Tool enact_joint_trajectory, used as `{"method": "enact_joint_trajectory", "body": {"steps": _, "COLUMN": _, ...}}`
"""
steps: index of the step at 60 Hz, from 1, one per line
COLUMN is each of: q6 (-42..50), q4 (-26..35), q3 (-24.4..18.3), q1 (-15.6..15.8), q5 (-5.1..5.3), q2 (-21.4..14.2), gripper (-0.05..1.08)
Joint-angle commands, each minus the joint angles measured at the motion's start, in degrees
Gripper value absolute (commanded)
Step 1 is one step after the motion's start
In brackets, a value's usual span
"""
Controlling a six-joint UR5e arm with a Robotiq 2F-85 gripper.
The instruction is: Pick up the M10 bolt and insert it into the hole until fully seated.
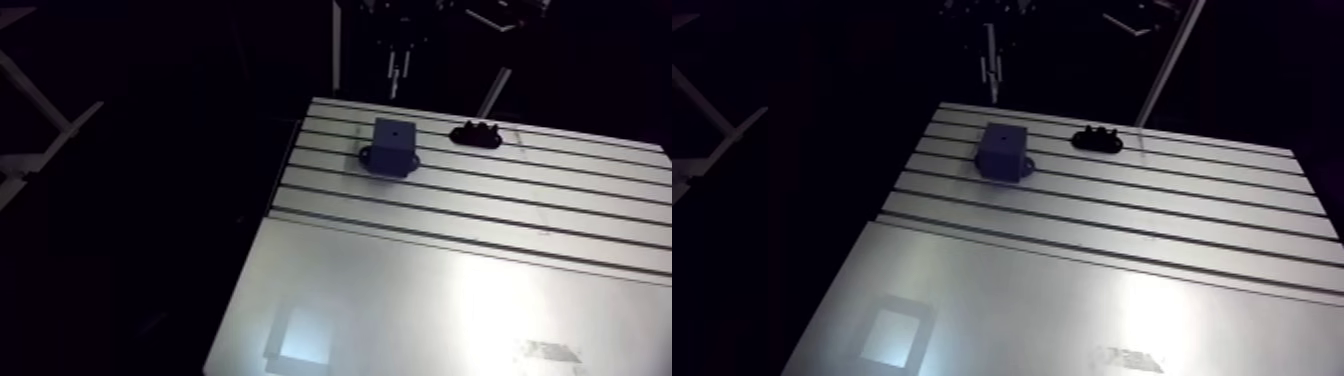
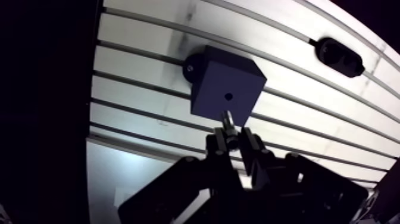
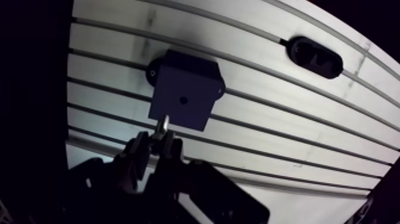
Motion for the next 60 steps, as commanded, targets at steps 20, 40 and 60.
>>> {"method": "enact_joint_trajectory", "body": {"steps": 20, "q6": -0.17, "q4": -0.95, "q3": 1.82, "q1": -0.57, "q5": 0.34, "q2": -0.22, "gripper": 1.08}}
{"method": "enact_joint_trajectory", "body": {"steps": 40, "q6": -0.33, "q4": -2.89, "q3": 4.35, "q1": -1.06, "q5": 0.17, "q2": -0.4, "gripper": 1.08}}
{"method": "enact_joint_trajectory", "body": {"steps": 60, "q6": -0.44, "q4": -4.49, "q3": 6.23, "q1": -1.63, "q5": 0.08, "q2": -0.66, "gripper": 1.08}}
